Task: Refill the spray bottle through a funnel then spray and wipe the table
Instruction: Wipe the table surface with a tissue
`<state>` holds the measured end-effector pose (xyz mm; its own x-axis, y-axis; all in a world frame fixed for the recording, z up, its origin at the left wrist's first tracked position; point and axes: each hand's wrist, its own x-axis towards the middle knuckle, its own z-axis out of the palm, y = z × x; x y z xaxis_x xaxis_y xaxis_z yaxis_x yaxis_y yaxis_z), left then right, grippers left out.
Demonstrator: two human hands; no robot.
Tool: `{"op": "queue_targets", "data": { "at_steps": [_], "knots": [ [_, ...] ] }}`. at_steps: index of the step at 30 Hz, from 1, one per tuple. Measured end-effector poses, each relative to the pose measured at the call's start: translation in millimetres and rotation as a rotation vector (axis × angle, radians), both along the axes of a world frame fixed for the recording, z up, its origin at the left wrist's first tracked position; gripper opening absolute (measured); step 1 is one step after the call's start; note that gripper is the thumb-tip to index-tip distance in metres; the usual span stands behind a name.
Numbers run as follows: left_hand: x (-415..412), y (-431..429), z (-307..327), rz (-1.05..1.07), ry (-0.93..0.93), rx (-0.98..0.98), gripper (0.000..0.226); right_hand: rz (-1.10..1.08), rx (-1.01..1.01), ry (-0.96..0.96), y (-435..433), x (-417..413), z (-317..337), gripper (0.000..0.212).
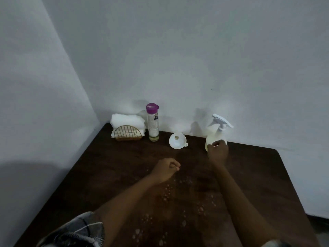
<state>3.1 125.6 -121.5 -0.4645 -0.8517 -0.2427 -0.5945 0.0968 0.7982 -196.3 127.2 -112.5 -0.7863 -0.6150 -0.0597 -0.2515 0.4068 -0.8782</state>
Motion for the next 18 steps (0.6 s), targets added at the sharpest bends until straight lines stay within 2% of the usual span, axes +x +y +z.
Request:
{"op": "queue_targets", "data": {
  "at_steps": [6,9,12,15,18],
  "knots": [
    [46.4,-29.6,-0.9,0.000,-0.037,-0.004,0.020,0.489,0.125,0.032,-17.2,77.6,-22.6,0.013],
    [76.0,-51.1,-3.8,0.031,-0.053,-0.013,0.019,0.719,0.178,-0.060,-30.8,110.8,-17.7,0.022],
    [111.7,-81.3,-10.0,0.126,-0.044,-0.047,0.017,0.799,0.253,-0.132,-58.0,146.5,-10.2,0.022],
    [142.6,-112.5,-11.4,0.269,-0.042,-0.114,0.017,0.856,0.283,0.001,-87.6,179.0,-6.1,0.016],
    [165.0,-144.8,-10.4,0.380,-0.010,-0.178,0.021,0.834,0.156,0.150,-112.2,211.4,0.3,0.019]
  ]
}}
